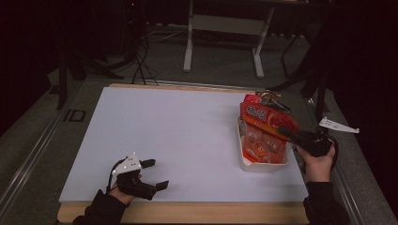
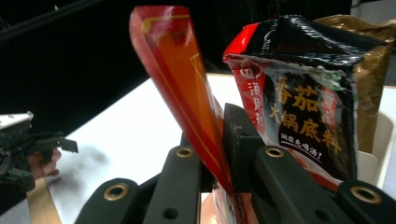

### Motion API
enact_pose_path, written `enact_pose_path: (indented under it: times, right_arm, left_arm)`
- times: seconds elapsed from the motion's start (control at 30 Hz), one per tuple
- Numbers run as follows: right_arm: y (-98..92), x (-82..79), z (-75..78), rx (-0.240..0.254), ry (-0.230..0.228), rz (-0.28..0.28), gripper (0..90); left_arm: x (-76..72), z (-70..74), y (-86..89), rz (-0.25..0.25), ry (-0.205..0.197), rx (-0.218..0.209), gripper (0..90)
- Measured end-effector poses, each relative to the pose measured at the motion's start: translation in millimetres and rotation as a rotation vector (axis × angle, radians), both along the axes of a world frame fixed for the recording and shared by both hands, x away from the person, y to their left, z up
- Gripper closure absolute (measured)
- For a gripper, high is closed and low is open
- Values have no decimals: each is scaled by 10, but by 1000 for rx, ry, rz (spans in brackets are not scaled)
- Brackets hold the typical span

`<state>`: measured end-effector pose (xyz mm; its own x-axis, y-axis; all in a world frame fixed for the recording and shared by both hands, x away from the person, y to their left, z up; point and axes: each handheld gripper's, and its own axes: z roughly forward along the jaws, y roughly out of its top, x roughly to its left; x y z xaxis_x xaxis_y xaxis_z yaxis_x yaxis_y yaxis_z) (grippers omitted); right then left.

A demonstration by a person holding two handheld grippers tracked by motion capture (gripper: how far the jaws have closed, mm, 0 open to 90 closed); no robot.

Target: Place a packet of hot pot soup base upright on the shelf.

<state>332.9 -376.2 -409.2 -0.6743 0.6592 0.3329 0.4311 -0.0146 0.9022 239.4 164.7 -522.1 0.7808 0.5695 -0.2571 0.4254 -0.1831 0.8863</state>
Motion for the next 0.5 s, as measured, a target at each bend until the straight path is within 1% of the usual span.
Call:
enact_pose_path:
  times: [0.07,0.17,0.2,0.23,0.27,0.3,0.37,0.43,0.5]
  right_arm:
    - [34,-13,42,-18,-10,-7,782]
    - [67,-33,136,-9,-35,-8,714]
    - [67,-33,136,-9,-35,-8,714]
    - [91,-57,223,-5,-55,2,671]
    - [91,-57,223,-5,-55,2,671]
    - [118,-91,315,1,-79,12,613]
    - [152,-128,407,-8,-106,5,571]
    - [189,-159,497,-12,-134,2,504]
    - [234,-180,587,-31,-150,2,475]
  left_arm:
    - [-2,-3,-10,-3,3,1,16]
    - [-6,-3,-17,-4,0,3,16]
    - [-6,-3,-17,-4,0,3,16]
    - [-7,0,-12,-3,-1,2,16]
    - [-7,0,-12,-3,-1,2,16]
    - [-6,1,-2,0,-2,2,16]
    - [-3,-1,4,3,-2,6,16]
    - [-2,-5,7,5,-1,4,16]
    - [-6,-5,6,0,-7,0,16]
